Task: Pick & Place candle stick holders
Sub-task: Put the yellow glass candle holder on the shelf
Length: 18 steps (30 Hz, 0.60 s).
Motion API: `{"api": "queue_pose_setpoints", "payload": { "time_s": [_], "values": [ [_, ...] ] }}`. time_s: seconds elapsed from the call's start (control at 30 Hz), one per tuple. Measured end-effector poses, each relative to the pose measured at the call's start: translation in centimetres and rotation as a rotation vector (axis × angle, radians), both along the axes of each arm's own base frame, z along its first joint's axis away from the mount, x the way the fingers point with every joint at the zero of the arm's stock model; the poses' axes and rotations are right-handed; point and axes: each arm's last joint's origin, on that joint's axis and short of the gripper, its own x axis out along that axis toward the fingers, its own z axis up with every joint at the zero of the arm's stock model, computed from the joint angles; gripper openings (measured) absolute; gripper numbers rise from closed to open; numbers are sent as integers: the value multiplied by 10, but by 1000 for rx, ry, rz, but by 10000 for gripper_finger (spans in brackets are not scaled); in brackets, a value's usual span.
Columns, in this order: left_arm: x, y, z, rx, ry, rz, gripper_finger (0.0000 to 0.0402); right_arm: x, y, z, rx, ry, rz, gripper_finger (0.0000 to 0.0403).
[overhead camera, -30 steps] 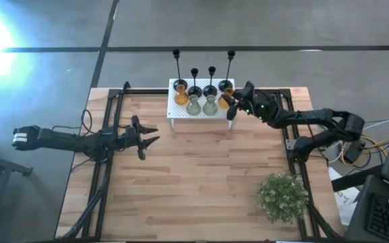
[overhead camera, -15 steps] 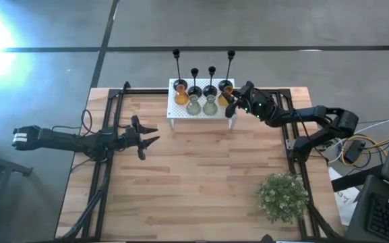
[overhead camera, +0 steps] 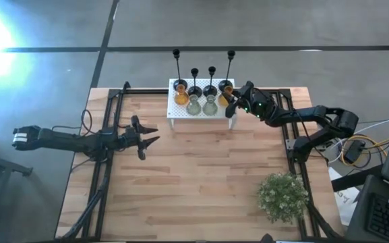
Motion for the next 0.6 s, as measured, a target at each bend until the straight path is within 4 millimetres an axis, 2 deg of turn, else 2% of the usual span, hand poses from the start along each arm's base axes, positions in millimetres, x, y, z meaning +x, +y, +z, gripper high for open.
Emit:
{"api": "queue_pose_setpoints", "payload": {
  "time_s": [0.6],
  "values": [
    [0,0,0,0,0,0,153,0,0,0,-4,4,0,126]
  ]
}}
